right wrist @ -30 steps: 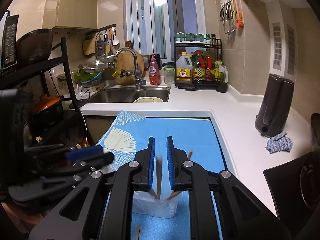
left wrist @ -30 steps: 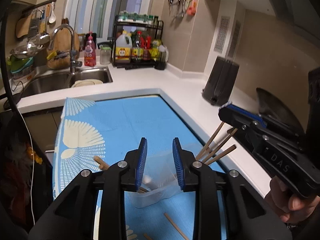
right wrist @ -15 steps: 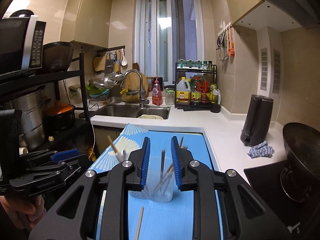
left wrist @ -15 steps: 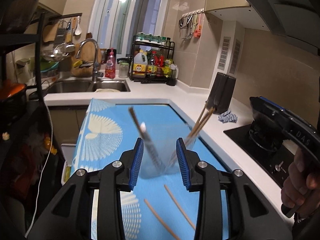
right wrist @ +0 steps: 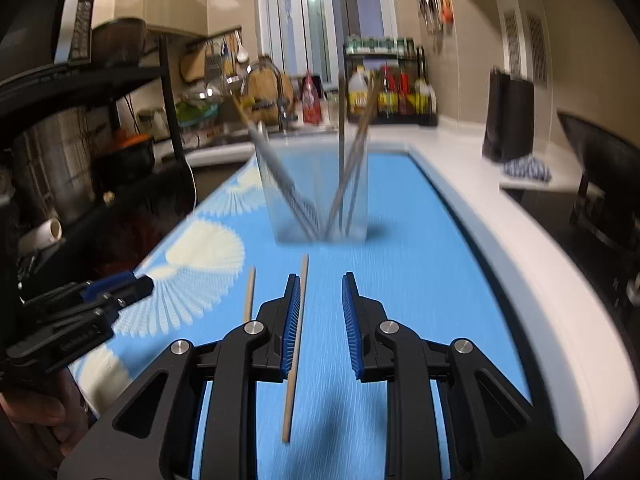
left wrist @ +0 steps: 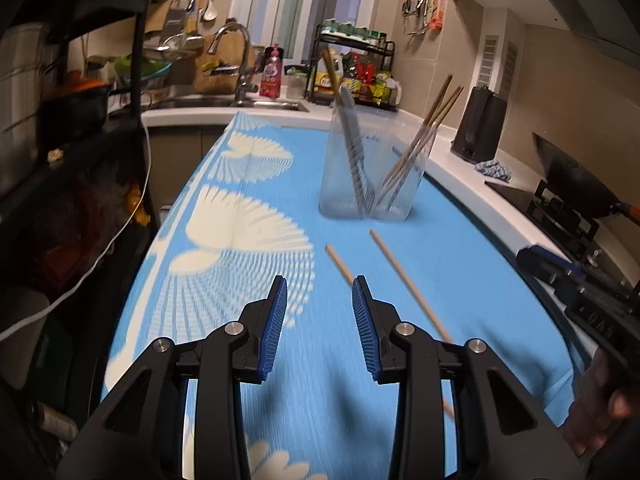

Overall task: Organize utensils
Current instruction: 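Withdraw both open tools from the container back to the last two chopsticks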

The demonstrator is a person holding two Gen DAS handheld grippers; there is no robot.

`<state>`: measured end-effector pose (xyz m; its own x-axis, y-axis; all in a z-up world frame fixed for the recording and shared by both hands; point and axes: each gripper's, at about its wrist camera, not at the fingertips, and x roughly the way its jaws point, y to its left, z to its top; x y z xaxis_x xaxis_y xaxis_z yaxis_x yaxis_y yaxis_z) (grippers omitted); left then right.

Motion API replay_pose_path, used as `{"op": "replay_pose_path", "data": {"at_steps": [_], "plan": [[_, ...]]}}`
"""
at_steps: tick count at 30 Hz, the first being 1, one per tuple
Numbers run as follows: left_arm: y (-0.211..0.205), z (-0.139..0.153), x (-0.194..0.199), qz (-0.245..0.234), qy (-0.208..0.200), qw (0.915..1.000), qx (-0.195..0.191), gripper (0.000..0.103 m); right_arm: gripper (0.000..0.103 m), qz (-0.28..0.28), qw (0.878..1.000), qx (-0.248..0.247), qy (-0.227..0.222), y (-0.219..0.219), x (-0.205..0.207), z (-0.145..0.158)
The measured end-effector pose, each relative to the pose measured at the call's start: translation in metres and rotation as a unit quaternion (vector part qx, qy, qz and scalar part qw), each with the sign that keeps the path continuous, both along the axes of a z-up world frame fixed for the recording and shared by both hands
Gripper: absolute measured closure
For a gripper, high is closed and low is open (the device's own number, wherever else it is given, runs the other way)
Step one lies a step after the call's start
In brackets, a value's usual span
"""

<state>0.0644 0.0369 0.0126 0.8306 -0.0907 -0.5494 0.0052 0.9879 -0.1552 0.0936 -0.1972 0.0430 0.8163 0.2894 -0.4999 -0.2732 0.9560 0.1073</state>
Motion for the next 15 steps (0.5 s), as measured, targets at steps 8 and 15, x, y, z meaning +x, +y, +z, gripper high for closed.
{"op": "replay_pose_path", "data": {"at_steps": [8, 15], "plan": [[-0.005, -0.036, -0.029, 0.004, 0.016, 0.9998, 0.008, 0.069, 0.08, 0.016, 0.997, -0.015, 0.069, 0.01, -0.006, -0.061], [-0.016, -0.044, -0.031, -0.006, 0.023, 0.9997, 0.01, 0.069, 0.077, 0.031, 0.996, -0.018, 0.084, 0.017, -0.007, -0.072]]}}
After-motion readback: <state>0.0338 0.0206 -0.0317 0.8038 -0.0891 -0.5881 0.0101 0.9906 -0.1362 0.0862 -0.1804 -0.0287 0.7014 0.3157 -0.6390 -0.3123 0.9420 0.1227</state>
